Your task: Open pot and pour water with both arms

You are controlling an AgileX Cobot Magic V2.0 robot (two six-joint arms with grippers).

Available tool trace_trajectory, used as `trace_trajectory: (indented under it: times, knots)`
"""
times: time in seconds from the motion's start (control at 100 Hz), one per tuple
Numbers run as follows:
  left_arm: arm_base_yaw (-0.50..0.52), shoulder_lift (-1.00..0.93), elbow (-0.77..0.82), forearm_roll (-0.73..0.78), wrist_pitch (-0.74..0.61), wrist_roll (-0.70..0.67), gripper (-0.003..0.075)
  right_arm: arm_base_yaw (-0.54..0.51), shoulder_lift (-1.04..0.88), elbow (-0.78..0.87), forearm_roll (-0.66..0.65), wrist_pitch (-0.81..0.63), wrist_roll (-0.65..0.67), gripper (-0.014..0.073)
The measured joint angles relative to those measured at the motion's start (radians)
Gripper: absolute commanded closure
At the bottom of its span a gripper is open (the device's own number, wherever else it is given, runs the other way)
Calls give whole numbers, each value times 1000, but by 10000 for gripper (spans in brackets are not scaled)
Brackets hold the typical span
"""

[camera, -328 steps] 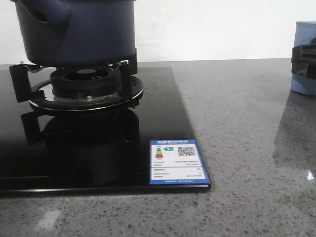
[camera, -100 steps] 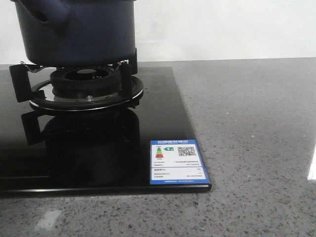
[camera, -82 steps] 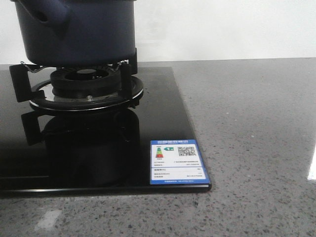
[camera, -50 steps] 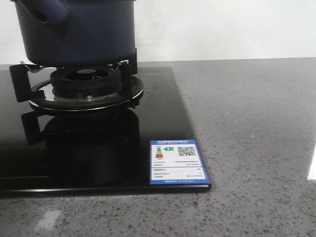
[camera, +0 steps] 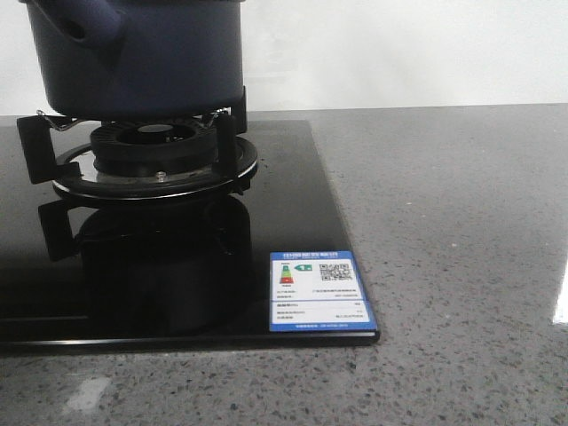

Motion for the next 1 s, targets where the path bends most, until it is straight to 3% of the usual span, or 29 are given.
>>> trace_trajectory:
  times: [0.6, 0.71, 0.85, 1.0]
  knots:
    - [0, 0, 0, 0, 0, 0, 330, 0, 0, 0, -76, -34, 6, 344]
    - [0, 0, 0, 0, 0, 0, 330, 0, 0, 0, -65, -25, 105, 344]
    - [0, 0, 0, 0, 0, 0, 330, 1, 0, 0, -37, 36, 321, 344]
    - [0, 0, 0, 0, 0, 0, 330, -4, -5, 0, 58, 115, 505, 344]
